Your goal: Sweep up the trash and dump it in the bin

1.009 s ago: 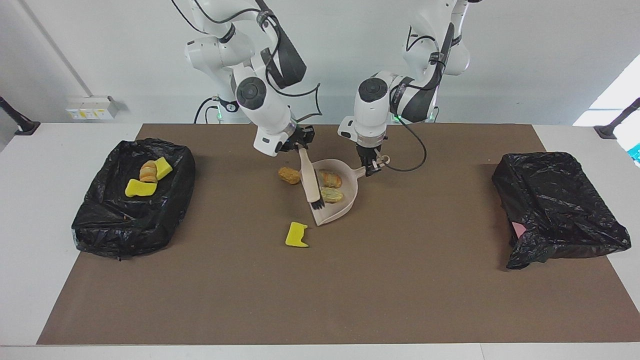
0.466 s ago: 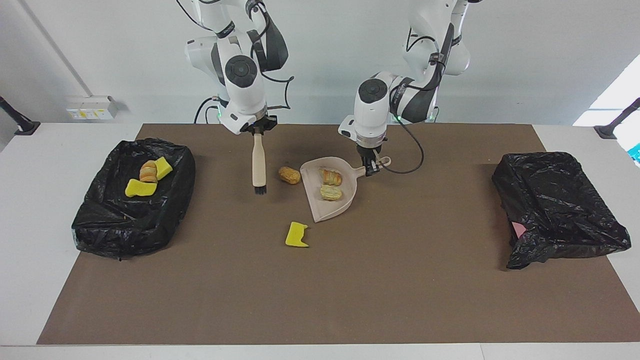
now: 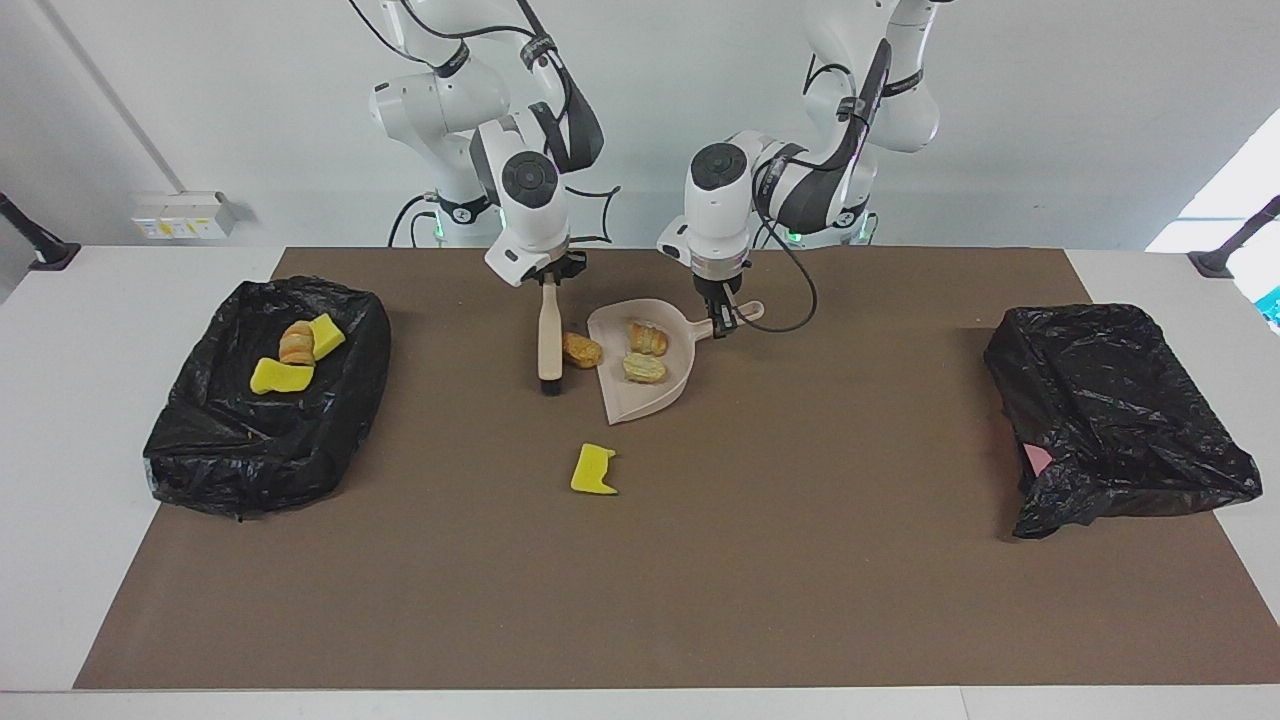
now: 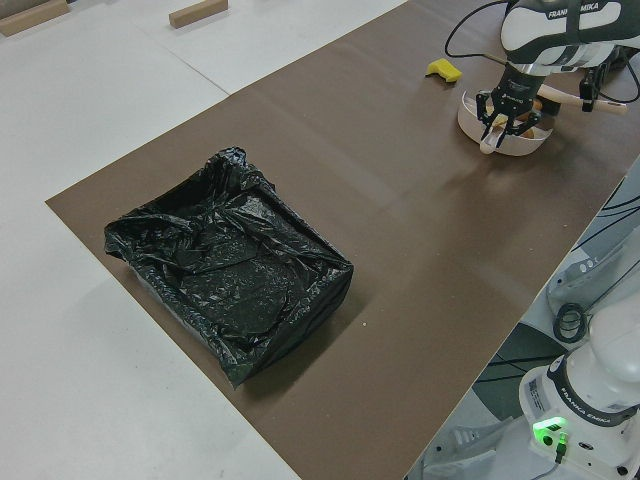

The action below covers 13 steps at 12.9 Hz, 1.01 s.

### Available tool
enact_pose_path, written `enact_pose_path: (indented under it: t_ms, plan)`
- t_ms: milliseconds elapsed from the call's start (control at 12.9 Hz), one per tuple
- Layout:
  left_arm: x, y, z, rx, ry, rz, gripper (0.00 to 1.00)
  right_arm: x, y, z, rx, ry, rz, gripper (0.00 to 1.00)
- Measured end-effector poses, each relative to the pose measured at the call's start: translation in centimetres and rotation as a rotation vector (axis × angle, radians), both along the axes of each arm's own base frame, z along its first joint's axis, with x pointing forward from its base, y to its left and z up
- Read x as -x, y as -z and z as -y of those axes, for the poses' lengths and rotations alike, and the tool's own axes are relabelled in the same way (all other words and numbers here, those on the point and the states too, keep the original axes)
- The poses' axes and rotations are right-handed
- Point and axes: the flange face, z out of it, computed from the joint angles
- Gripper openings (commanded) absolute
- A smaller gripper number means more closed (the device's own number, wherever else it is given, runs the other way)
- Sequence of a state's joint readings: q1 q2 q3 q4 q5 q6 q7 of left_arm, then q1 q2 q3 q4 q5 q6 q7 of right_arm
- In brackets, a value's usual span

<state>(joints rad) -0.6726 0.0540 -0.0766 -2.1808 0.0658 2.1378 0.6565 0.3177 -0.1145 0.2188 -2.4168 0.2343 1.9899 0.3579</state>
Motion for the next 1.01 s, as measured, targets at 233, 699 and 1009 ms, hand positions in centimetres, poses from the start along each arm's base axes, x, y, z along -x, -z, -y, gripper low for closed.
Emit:
enact_pose_path:
  t_ms: [233, 699, 1009]
  plan:
    - [0.1, 0.2, -0.1, -0.001, -0.001, -0.001, 0.00, -0.7, -0.5, -3.5, -0.133, 0.071, 0.023, 0.00]
    - [-1.6, 0.6, -2.2, 0.016, -0.050, 0.016, 0.00, -6.5, -5.4, -1.5, 0.023, -0.178, 0.198, 0.00]
    - [-5.4, 0.2, -5.6, 0.025, -0.143, 0.027, 0.00, -16.6, -7.7, 4.5, 0.097, -0.433, 0.252, 0.00]
